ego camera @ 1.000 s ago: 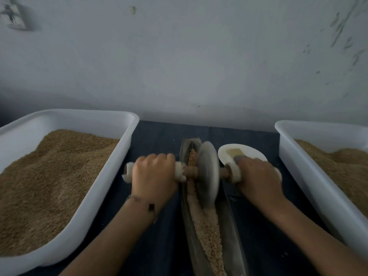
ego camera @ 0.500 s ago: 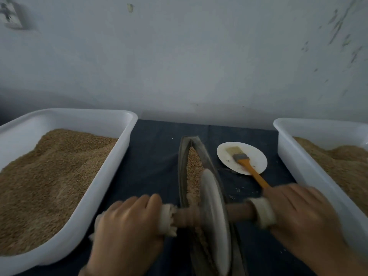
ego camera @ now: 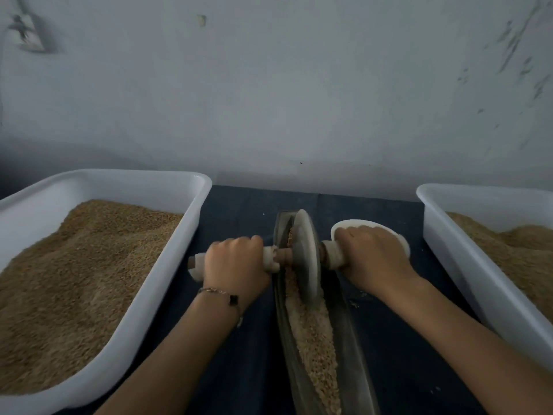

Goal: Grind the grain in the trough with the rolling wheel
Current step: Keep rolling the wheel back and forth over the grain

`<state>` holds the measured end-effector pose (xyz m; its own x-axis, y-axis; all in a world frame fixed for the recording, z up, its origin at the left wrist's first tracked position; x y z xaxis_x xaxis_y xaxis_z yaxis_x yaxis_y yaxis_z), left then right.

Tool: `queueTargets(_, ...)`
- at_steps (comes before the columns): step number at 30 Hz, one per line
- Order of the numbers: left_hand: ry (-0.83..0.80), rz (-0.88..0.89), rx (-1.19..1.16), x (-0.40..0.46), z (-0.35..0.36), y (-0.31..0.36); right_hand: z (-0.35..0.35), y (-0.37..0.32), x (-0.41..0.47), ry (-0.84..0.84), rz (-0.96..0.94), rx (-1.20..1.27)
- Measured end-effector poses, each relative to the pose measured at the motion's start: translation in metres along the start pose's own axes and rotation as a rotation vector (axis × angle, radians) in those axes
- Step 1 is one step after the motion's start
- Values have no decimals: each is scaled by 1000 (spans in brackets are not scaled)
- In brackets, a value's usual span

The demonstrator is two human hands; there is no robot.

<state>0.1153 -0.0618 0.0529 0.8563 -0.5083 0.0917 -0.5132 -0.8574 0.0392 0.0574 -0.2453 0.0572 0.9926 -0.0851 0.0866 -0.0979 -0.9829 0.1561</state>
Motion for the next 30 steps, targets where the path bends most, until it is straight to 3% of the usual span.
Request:
queueTargets(4,33,56,73,-22,-5,9,2,-7,-17,-52,-11,8)
queueTargets(6,40,113,72,-43,-9,15,-1,-11,-43,32,-37,-22)
queueTargets(9,83,243,31,-80,-17,19,-8,-14,-90,292,-117,70)
queueTargets(11,110,269,27,-97,-17,14,-10,-13,-109,345,-151,39)
queueTargets(15,112,261,17,-94,-14,4,-10,-3,-105,189,-150,71)
queueTargets(19,48,47,96,-47,-7,-7,6,13,-51,-88,26,34)
queueTargets(21,73,-9,113,-22,-6,-7,13,21,-20,-140,70,86)
queueTargets(26,95,-52,145,9,-14,-2,12,22,13,26,70,152)
queueTargets(30,-3,-2,65,-25,-11,-5,1,8,-33,238,-8,57)
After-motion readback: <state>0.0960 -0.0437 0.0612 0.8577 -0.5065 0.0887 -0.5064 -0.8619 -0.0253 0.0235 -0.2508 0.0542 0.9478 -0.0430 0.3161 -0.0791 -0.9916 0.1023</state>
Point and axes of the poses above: each hand's wrist, its own x-axis towards the middle knuckle, its own z-axis out of the palm, y = z × x, the point moved 6 cm from there along x, towards the middle knuckle, and after that the axes turned 15 degrees about -y, right-handed, at the moved point
